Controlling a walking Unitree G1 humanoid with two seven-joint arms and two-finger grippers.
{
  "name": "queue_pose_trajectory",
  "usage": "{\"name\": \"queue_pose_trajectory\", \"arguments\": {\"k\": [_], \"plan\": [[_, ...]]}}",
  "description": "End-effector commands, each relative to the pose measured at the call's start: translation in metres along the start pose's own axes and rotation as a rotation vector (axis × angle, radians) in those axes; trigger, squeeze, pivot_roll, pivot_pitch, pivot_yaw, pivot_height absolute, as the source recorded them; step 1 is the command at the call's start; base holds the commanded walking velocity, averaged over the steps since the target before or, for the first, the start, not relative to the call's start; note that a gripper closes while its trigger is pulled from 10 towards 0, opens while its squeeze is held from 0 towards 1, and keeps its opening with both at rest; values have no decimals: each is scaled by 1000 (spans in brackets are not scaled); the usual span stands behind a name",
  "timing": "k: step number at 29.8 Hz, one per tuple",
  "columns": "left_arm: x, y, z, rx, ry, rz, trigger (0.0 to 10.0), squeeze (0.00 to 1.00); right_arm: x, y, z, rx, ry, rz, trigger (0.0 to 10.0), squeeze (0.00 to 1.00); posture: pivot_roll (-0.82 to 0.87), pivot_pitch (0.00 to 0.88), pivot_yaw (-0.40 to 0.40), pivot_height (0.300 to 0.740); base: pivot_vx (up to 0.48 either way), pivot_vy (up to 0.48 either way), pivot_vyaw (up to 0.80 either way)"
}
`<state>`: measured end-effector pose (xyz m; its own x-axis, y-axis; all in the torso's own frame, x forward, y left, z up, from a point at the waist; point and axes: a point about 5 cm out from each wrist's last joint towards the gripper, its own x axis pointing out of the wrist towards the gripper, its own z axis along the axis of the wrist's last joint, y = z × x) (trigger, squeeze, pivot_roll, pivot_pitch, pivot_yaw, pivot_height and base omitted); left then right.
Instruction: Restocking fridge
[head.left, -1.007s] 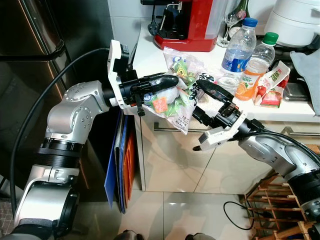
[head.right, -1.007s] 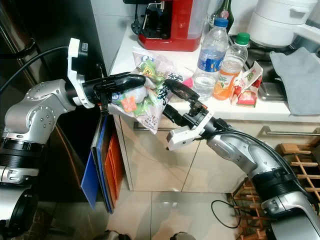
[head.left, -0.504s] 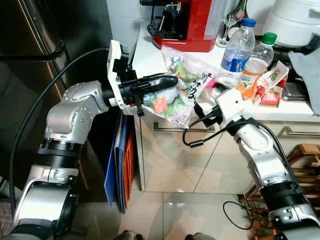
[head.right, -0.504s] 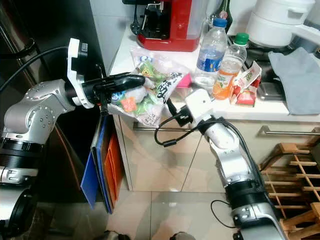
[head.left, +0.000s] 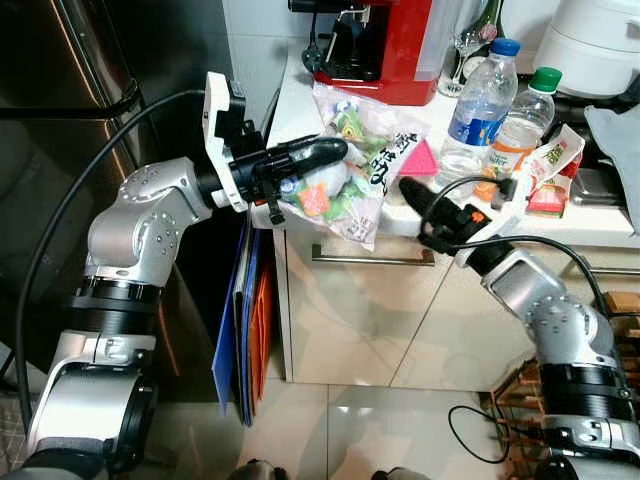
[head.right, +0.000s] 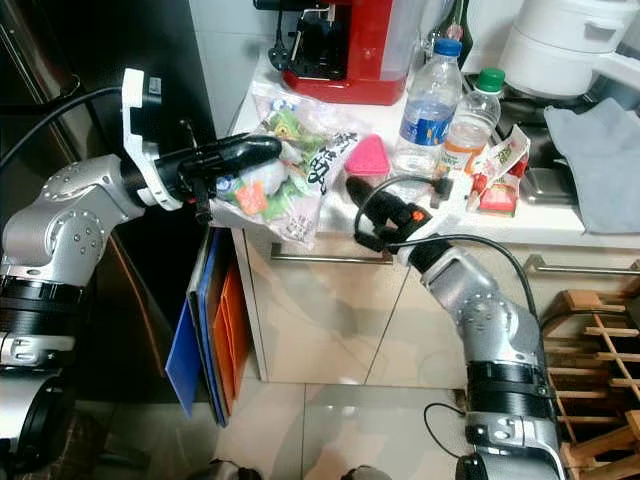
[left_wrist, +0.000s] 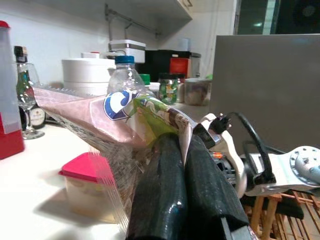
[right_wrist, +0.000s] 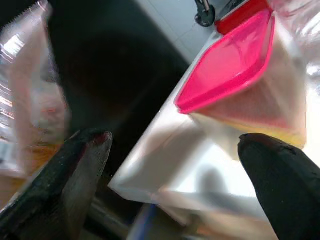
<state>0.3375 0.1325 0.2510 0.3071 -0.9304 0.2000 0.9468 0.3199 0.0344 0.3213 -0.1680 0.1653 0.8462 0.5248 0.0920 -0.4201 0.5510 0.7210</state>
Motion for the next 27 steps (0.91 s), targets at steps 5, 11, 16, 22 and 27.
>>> {"name": "queue_pose_trajectory", "arguments": {"k": [5,11,16,22,27], "plan": [[-2,7,7,27,-35,47,0,0,0,29,7,220,-43,118,10000,0,-106,0,6,740,0,0,0],[-3,15,1,5,-65,90,0,0,1,53,4,411,-127,183,10000,0,-117,0,-5,740,0,0,0],[2,17,0,-6,-83,94,0,0,0,62,-2,466,-112,188,10000,0,-125,0,-5,740,0,0,0],[5,19,0,-7,-94,92,0,0,0,67,-4,490,-89,185,10000,0,-119,0,-10,740,0,0,0],[6,21,2,-7,-113,92,0,0,-2,67,-10,487,-40,157,10000,0,-122,0,-15,740,0,0,0]]}}
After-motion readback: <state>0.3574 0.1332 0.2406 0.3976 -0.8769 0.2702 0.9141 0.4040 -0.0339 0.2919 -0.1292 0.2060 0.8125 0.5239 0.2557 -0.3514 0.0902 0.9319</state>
